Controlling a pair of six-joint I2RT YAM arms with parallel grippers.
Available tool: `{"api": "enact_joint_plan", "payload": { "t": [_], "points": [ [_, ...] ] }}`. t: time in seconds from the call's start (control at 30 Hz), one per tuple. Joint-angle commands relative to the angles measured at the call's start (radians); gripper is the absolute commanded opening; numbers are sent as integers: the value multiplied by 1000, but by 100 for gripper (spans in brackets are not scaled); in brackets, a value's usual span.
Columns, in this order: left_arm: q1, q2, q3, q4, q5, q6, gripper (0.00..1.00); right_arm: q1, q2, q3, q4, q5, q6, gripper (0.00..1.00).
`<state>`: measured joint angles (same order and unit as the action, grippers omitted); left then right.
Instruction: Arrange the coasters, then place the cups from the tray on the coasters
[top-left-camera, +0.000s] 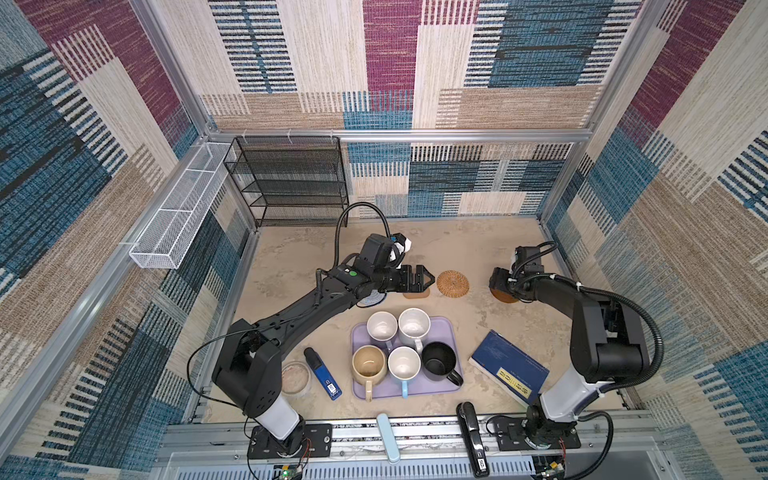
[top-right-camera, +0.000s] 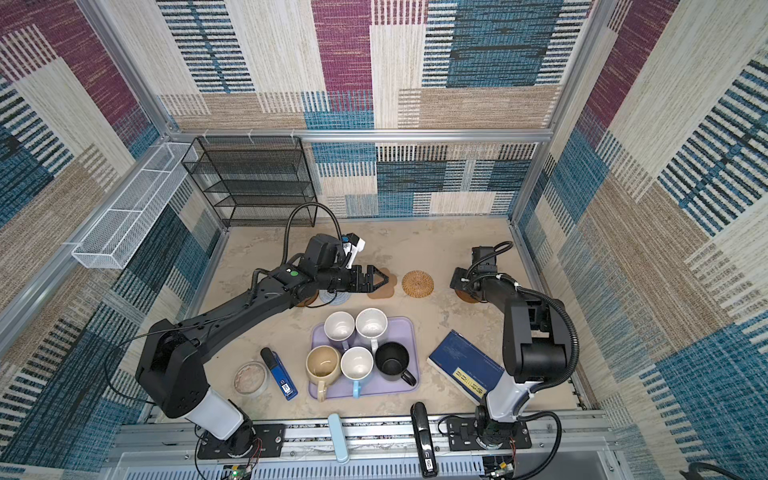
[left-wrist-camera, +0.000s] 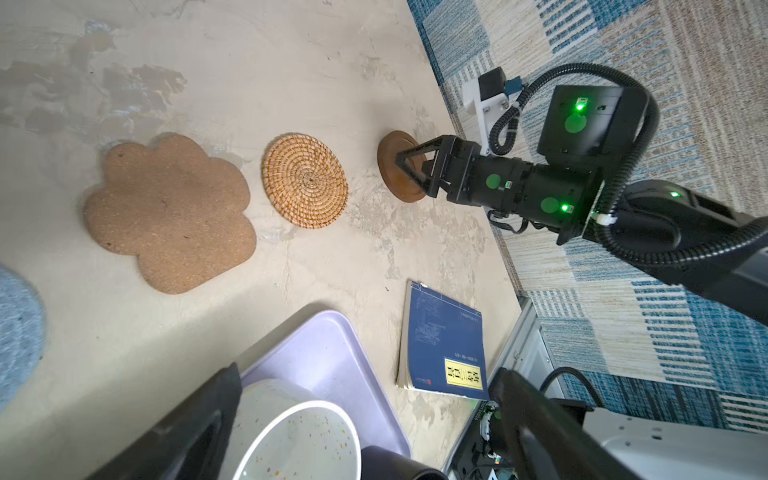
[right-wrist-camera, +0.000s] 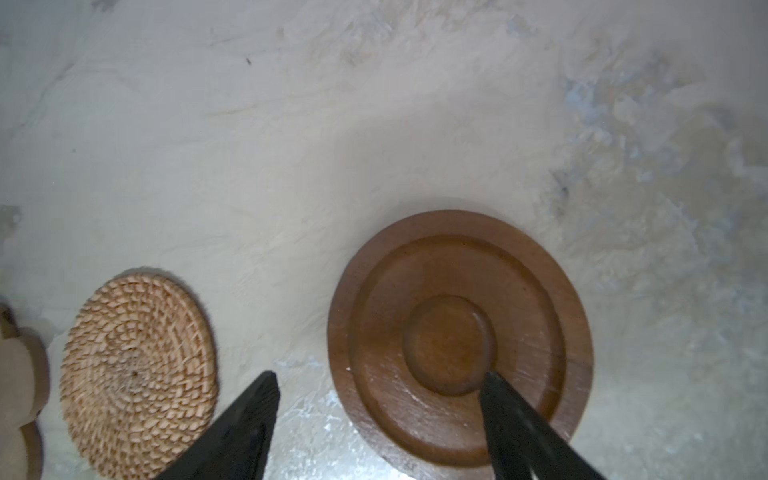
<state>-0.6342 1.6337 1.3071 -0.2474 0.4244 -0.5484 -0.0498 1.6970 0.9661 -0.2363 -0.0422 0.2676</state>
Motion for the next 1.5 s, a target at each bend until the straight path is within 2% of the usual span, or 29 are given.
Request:
{"api": "enact_joint_plan", "payload": {
  "t": [0.0,0.07,0.27,0.4,0.57,0.93,1.3,1.47],
  "points": [
    [-1,13,14,10,20,-5,100,2,25,15,24,-36,-14,67],
    [0,17,7,11,13,-6,100,2,43,19,23,-57,-16,63],
    [0,2,-21,22,-16,-12,100,7,62,22,15,-86,-16,60],
    [1,0,-21,31,8,-19,100,18,85,29,7,-107,-21,56],
    [1,-18,-34,-3,-48,7,100,42,105,49,4,-141,-34,52],
    [7,-52,-69,-11,-90,12,100,94,157,92,4,-166,-38,49],
    [8,-75,-97,-12,-106,-2,100,108,132,85,21,-182,-35,48],
    [11,-98,-101,-27,-126,3,100,108,105,95,21,-152,-40,49]
  ]
}}
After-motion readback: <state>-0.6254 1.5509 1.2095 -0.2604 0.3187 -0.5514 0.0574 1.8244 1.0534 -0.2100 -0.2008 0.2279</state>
